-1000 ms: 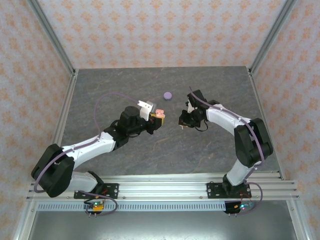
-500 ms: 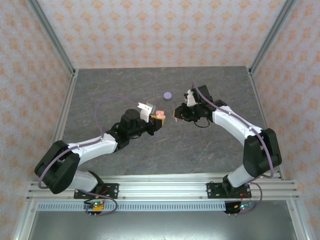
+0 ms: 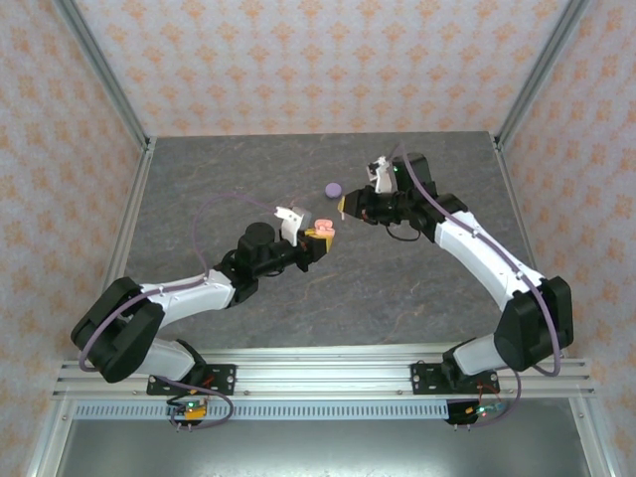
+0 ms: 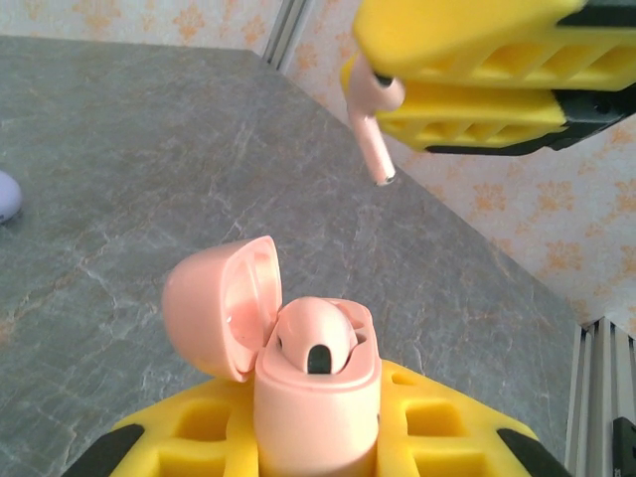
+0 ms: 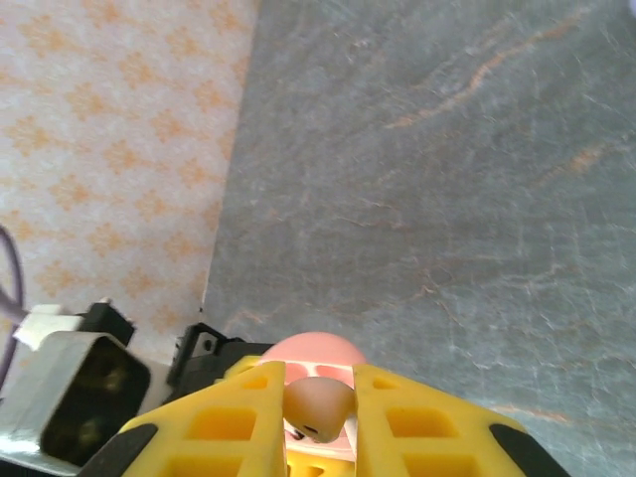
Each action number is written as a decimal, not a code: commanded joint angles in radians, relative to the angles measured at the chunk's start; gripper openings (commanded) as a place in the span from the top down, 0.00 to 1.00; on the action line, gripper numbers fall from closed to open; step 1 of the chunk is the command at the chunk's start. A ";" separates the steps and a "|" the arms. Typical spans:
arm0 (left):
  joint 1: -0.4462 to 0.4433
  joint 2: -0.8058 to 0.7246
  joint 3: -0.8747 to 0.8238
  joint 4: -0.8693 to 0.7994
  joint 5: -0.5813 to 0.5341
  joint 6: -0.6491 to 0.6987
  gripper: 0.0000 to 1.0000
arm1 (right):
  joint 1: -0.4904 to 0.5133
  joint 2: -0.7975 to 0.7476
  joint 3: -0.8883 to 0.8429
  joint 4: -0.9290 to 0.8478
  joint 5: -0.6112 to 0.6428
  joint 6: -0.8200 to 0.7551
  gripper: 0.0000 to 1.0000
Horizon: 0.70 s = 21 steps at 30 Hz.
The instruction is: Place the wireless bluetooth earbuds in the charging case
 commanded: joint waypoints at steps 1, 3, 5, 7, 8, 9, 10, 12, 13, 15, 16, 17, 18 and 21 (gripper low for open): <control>-0.007 0.024 0.000 0.099 0.008 -0.028 0.86 | 0.012 -0.028 0.039 0.051 -0.026 0.027 0.80; -0.008 0.032 -0.001 0.128 0.005 -0.043 0.86 | 0.021 -0.026 0.042 0.060 -0.028 0.038 0.80; -0.008 0.041 -0.001 0.153 0.003 -0.059 0.86 | 0.031 -0.025 0.047 0.062 -0.021 0.041 0.80; -0.011 0.042 -0.001 0.170 -0.001 -0.067 0.86 | 0.042 -0.022 0.050 0.067 -0.017 0.041 0.80; -0.013 0.041 -0.001 0.174 -0.004 -0.071 0.86 | 0.046 -0.020 0.050 0.068 -0.015 0.041 0.80; -0.013 0.041 0.000 0.175 -0.008 -0.075 0.86 | 0.049 -0.019 0.050 0.070 -0.013 0.042 0.80; -0.013 0.039 0.002 0.177 -0.011 -0.076 0.86 | 0.053 -0.018 0.050 0.071 -0.012 0.041 0.80; -0.014 0.036 0.003 0.182 -0.009 -0.082 0.86 | 0.057 -0.015 0.052 0.073 -0.009 0.040 0.79; -0.014 0.035 0.005 0.179 -0.010 -0.083 0.86 | 0.058 -0.013 0.051 0.073 -0.009 0.039 0.79; -0.014 0.034 0.008 0.181 -0.005 -0.093 0.86 | 0.060 -0.008 0.055 0.072 -0.012 0.040 0.79; -0.014 0.034 0.008 0.185 -0.002 -0.098 0.86 | 0.061 -0.007 0.056 0.071 -0.014 0.038 0.79; -0.014 0.034 0.009 0.189 -0.003 -0.100 0.86 | 0.061 -0.005 0.059 0.072 -0.015 0.038 0.79; -0.015 0.033 0.012 0.188 -0.002 -0.103 0.86 | 0.062 -0.003 0.061 0.069 -0.015 0.036 0.79; -0.016 0.032 0.016 0.186 -0.005 -0.107 0.86 | 0.063 -0.002 0.062 0.068 -0.015 0.034 0.79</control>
